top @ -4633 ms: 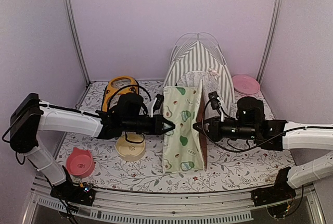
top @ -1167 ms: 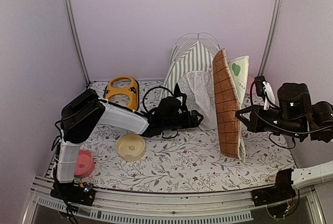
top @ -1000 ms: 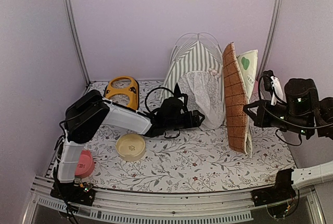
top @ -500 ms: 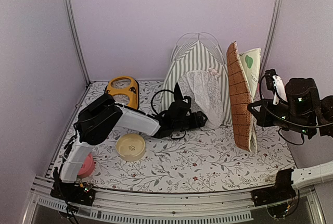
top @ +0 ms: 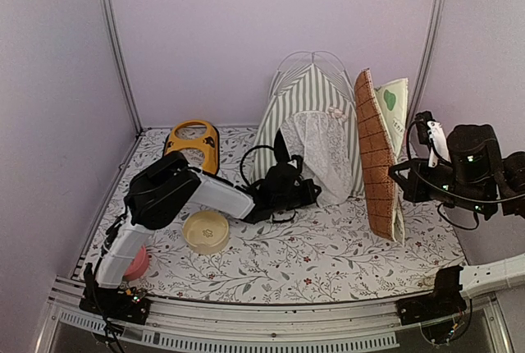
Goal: Set up the pet tent
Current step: Pick up the tent flap from the tent.
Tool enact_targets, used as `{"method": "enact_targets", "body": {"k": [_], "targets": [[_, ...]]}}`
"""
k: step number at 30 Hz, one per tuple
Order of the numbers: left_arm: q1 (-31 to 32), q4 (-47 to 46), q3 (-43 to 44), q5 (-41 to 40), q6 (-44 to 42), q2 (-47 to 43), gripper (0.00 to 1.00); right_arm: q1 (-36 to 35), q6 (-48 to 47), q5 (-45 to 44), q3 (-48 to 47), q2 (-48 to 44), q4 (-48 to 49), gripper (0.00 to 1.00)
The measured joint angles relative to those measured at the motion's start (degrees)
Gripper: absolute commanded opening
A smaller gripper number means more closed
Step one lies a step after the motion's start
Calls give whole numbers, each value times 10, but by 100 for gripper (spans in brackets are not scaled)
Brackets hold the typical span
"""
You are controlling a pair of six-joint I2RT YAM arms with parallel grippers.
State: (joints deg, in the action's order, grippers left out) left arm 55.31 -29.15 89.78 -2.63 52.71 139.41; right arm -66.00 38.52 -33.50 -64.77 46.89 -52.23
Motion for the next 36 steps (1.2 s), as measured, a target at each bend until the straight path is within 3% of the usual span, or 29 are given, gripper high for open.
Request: {"method": "enact_targets", "body": {"k": [6, 17, 25, 36], "targets": [[1, -44, -93, 25, -7, -43, 0, 1, 10, 16, 22, -3, -4, 0], [2, -161, -238, 73, -17, -237, 0, 9, 53, 74, 81, -31, -15, 0], [-16, -193, -216, 97, -28, -311, 0, 12, 77, 155, 140, -60, 5, 0], [-40, -201, -133, 108, -45, -328, 0, 17, 85, 261, 201, -41, 99, 0]]}}
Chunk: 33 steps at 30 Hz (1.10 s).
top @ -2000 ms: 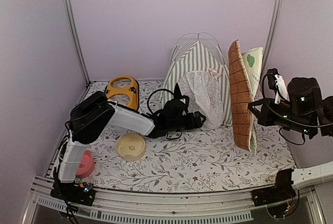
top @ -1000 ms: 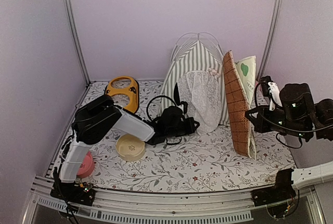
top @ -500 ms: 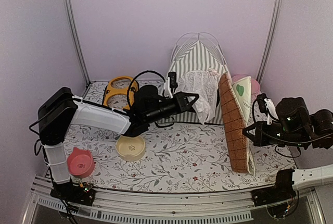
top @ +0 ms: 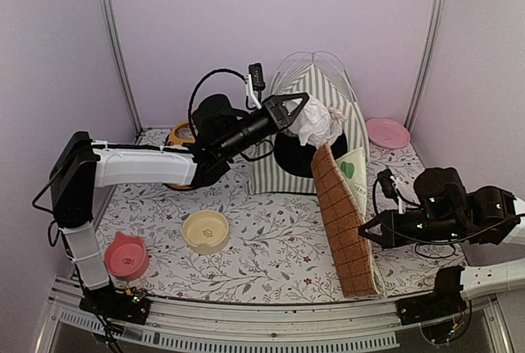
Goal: Set up the pet tent
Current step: Pick up the tent flap from the tent.
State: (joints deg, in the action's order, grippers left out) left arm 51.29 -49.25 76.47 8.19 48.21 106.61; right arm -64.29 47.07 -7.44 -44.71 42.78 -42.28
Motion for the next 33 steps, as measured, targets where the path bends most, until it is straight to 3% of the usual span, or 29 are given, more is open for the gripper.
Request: {"method": "enact_targets", "body": {"k": [5, 11, 33], "targets": [[0, -5, 9, 5, 0, 0, 0, 46, -16, 35, 8, 23, 51, 0], [2, -11, 11, 16, -11, -3, 0, 146, -49, 137, 31, 62, 148, 0], [32, -50, -21, 21, -46, -43, 0, 244, -45, 319, 100, 105, 311, 0]]}}
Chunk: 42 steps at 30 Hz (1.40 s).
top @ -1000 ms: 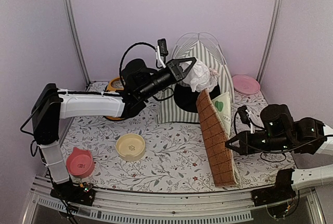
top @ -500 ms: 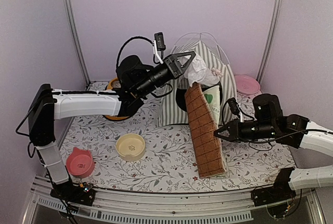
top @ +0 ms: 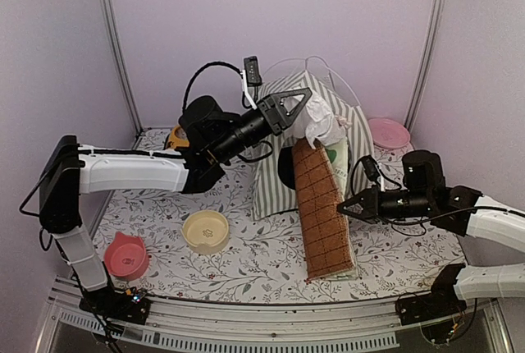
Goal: Set up the pet tent
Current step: Pick up the tent flap from the tent, then place the cushion in the tent.
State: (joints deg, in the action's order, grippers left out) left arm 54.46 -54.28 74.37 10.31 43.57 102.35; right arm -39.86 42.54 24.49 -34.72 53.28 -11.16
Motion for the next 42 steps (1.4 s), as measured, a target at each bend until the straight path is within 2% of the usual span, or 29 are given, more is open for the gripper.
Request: {"method": "enact_targets", "body": {"k": [7, 21, 42], "targets": [[17, -13, -43, 11, 0, -21, 0, 43, 3, 26, -8, 17, 13, 0], [33, -19, -94, 26, 0, -62, 0, 55, 3, 55, -72, 98, 22, 0], [52, -29, -117, 15, 2, -83, 0, 57, -17, 17, -165, 171, -37, 0]]}}
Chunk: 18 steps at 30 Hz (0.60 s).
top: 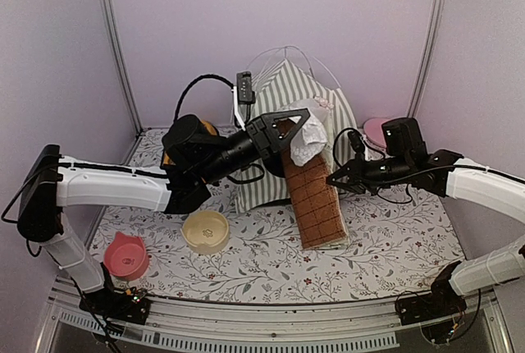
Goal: Set up the pet tent
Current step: Place the cushion in the tent.
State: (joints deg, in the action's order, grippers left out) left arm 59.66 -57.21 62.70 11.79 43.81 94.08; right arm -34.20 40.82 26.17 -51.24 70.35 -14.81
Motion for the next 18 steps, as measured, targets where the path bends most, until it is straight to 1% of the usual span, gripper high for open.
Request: {"method": "enact_targets", "body": {"k": [5, 10, 18], "targets": [[8, -9, -3, -5, 3, 0, 0, 0, -1, -10, -2, 3, -20, 0], [11, -17, -15, -7, 4, 0, 0, 0, 3, -7, -14, 24, -26, 0], [12, -21, -28, -14, 9, 0, 0, 0, 26, -21, -30, 26, -48, 0]]}}
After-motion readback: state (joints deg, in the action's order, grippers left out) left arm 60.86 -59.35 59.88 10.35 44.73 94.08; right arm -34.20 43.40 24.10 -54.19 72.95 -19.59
